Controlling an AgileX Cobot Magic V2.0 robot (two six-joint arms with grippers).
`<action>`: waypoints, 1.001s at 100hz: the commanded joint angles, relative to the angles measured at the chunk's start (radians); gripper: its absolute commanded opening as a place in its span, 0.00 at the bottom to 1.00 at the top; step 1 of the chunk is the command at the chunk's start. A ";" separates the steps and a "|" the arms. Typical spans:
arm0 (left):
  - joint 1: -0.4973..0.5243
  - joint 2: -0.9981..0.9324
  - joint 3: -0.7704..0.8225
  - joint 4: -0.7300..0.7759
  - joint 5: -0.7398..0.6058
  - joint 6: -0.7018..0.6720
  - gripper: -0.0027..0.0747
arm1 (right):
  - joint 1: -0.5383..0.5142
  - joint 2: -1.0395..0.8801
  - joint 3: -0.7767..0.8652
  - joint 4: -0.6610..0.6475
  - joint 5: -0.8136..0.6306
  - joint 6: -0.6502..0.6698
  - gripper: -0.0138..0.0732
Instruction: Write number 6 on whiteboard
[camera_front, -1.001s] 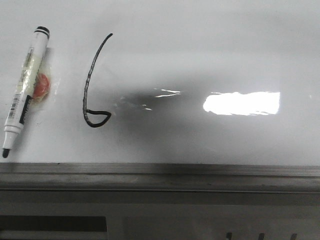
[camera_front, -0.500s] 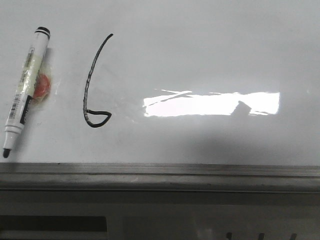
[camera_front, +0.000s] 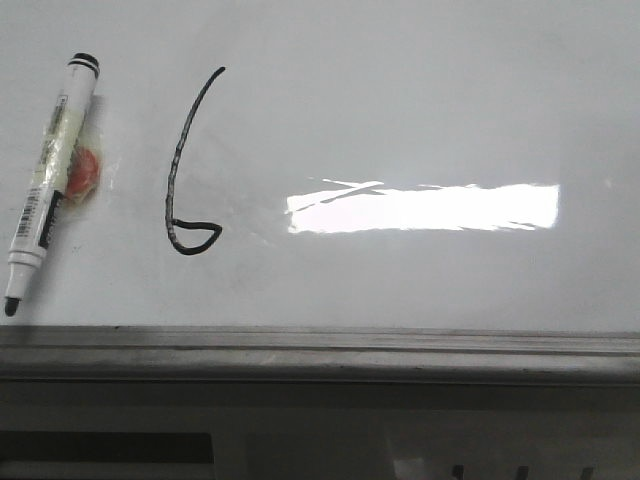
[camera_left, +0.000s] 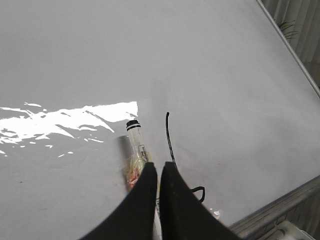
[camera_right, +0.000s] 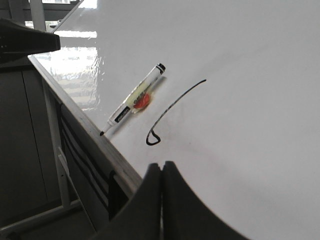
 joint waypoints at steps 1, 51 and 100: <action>0.001 0.010 -0.026 -0.002 -0.072 0.001 0.01 | 0.003 -0.002 -0.003 -0.014 -0.086 -0.010 0.09; 0.003 0.010 -0.009 -0.002 -0.075 0.001 0.01 | 0.003 -0.002 0.012 -0.014 -0.079 -0.010 0.09; 0.388 0.008 0.098 0.152 -0.084 -0.131 0.01 | 0.003 -0.002 0.012 -0.014 -0.079 -0.010 0.09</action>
